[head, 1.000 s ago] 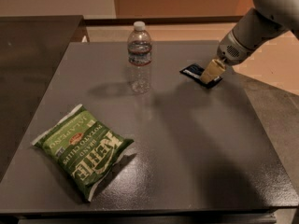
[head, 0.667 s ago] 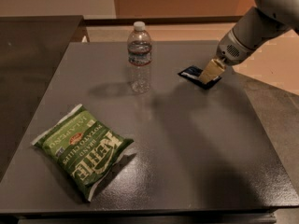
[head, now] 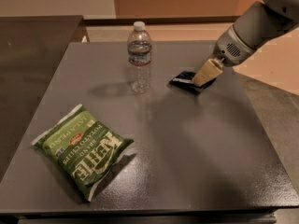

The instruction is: Move rxbar blueberry near green jalapeno chip bag

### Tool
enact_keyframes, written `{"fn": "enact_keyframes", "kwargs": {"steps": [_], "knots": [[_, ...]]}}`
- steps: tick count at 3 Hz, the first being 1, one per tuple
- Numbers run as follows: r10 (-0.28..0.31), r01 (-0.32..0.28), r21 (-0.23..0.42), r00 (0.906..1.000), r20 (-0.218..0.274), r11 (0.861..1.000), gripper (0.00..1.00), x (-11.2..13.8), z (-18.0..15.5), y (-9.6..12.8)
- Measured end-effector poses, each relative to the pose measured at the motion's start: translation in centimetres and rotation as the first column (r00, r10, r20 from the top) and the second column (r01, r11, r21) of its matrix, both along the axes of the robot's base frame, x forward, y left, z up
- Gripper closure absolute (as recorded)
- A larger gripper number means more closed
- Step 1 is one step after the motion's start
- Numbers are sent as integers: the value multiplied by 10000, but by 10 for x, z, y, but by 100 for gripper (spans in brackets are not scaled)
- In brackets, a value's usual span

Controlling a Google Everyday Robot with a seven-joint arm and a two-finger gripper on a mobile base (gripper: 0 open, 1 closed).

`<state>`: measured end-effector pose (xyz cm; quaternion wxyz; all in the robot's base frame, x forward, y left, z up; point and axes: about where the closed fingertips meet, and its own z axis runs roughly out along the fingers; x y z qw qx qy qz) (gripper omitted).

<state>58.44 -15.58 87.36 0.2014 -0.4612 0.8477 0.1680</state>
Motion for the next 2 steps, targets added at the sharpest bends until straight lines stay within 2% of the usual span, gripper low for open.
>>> {"fn": "enact_keyframes", "kwargs": {"steps": [1, 2], "knots": [[824, -818, 433, 9965, -126, 9957, 100, -29, 13, 30], [1615, -1592, 959, 9867, -172, 9826, 100, -57, 24, 63]]}}
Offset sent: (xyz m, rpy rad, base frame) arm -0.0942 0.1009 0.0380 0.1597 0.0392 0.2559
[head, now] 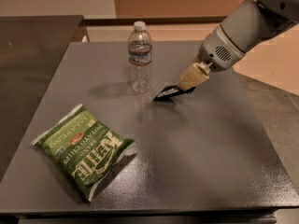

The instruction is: Move rxbar blueberry near green jalapeno chip bag

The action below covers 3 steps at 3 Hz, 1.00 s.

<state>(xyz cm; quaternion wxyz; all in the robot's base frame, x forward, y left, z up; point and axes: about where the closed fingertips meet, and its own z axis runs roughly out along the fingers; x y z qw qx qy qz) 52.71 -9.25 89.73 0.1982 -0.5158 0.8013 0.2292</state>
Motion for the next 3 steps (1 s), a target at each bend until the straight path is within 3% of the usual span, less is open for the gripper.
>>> {"fn": "enact_keyframes", "kwargs": {"steps": [2, 3], "knots": [[1225, -1205, 561, 9919, -332, 9911, 100, -58, 4, 50], [1452, -1431, 597, 9889, -328, 9879, 82, -82, 6, 63]]}}
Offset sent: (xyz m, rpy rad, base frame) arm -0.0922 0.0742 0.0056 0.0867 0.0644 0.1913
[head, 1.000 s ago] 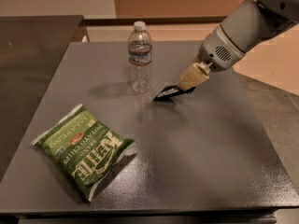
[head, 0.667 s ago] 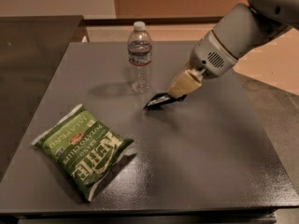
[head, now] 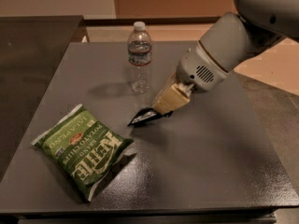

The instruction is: Move rxbar blueberry near green jalapeno chip bag

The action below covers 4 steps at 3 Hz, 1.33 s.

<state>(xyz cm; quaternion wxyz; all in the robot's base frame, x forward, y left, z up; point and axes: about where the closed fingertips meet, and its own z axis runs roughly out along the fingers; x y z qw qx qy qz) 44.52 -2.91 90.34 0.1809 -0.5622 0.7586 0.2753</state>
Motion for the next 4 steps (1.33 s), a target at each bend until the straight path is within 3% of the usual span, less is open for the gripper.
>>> {"fn": "enact_keyframes", "kwargs": {"steps": [1, 3, 4], "knots": [[244, -244, 46, 9997, 38, 9997, 58, -18, 1, 11], [283, -283, 17, 9996, 73, 9996, 12, -19, 2, 13], [305, -305, 8, 9995, 92, 9995, 0, -20, 3, 15]]}}
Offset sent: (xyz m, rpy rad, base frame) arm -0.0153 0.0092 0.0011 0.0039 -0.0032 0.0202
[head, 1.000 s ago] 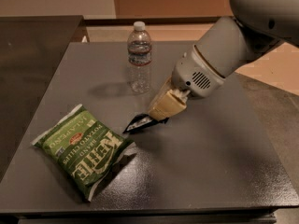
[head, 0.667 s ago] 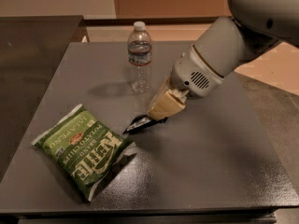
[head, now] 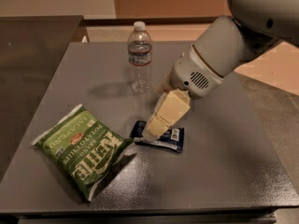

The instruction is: Move rxbar blueberry near green jalapeno chip bag

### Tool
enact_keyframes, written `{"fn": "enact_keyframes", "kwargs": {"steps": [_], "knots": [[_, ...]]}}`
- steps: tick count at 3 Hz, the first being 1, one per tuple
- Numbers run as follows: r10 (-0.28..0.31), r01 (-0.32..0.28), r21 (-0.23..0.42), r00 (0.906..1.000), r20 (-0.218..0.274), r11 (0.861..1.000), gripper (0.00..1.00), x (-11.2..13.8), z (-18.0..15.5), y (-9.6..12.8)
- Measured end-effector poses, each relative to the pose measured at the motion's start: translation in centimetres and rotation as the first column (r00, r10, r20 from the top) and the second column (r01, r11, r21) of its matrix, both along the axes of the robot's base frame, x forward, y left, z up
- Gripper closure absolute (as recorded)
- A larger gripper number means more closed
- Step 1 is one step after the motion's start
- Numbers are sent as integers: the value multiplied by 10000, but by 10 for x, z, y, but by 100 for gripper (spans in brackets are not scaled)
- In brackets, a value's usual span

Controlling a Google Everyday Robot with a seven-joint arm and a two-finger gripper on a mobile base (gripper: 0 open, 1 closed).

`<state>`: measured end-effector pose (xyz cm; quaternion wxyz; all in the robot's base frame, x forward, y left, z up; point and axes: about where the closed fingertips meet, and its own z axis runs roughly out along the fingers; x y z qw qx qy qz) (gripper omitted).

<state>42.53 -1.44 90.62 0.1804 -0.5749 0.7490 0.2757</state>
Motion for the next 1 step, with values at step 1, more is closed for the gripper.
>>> {"fn": "enact_keyframes", "kwargs": {"steps": [1], "knots": [[1, -1, 0, 10000, 1, 10000, 0, 0, 0, 0]]}}
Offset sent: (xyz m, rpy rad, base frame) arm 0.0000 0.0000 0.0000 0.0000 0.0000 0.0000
